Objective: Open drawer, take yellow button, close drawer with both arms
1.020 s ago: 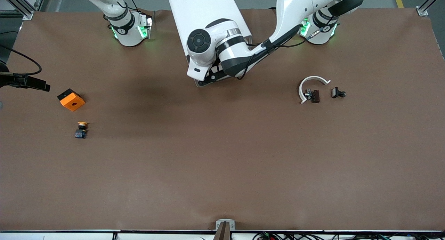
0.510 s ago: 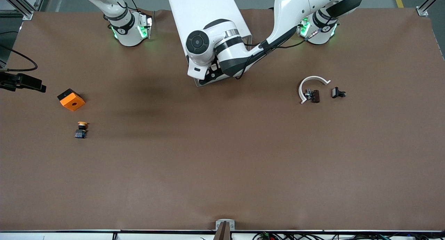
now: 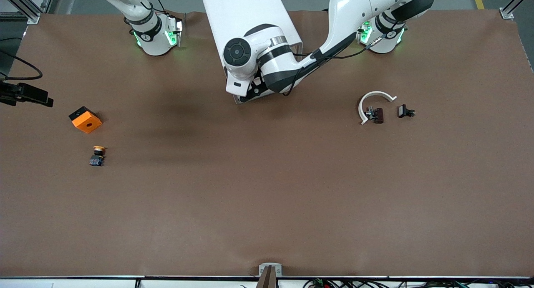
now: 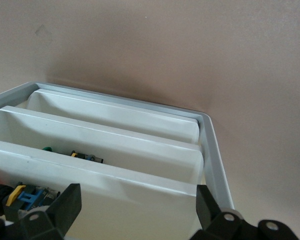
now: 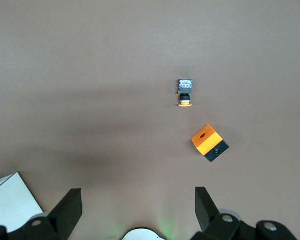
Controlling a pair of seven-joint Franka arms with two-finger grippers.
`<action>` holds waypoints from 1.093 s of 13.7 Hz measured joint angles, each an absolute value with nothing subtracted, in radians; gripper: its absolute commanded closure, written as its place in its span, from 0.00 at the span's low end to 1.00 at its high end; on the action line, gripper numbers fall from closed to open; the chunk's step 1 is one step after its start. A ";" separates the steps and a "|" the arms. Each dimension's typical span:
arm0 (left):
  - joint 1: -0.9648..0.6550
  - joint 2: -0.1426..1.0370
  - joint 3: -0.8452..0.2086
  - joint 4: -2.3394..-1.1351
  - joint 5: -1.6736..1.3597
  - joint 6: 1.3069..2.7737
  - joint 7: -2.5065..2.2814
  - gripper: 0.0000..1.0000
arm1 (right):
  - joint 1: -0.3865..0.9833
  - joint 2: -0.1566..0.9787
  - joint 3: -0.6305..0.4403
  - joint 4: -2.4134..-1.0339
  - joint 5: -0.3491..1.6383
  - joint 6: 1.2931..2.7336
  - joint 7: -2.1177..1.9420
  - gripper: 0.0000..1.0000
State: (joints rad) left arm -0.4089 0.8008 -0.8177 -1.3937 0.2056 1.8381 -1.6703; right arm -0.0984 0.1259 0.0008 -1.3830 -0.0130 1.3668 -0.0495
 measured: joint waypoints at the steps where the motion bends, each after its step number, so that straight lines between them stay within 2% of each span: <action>1: -0.409 0.801 -0.818 -1.393 0.206 1.838 -1.671 0.00 | -0.098 0.106 0.001 -1.383 -0.013 1.369 -0.050 0.00; 4: -0.406 0.801 -0.818 -1.390 0.203 1.841 -1.685 0.00 | -0.098 0.045 0.003 -1.391 -0.011 1.370 -0.048 0.00; 10: -0.354 0.801 -0.820 -1.364 0.202 1.843 -1.691 0.00 | -0.102 0.018 -0.005 -1.479 0.017 1.435 -0.029 0.00; 15: -0.303 0.801 -0.821 -1.351 0.202 1.843 -1.669 0.00 | -0.111 -0.120 -0.006 -1.685 0.020 1.558 -0.031 0.00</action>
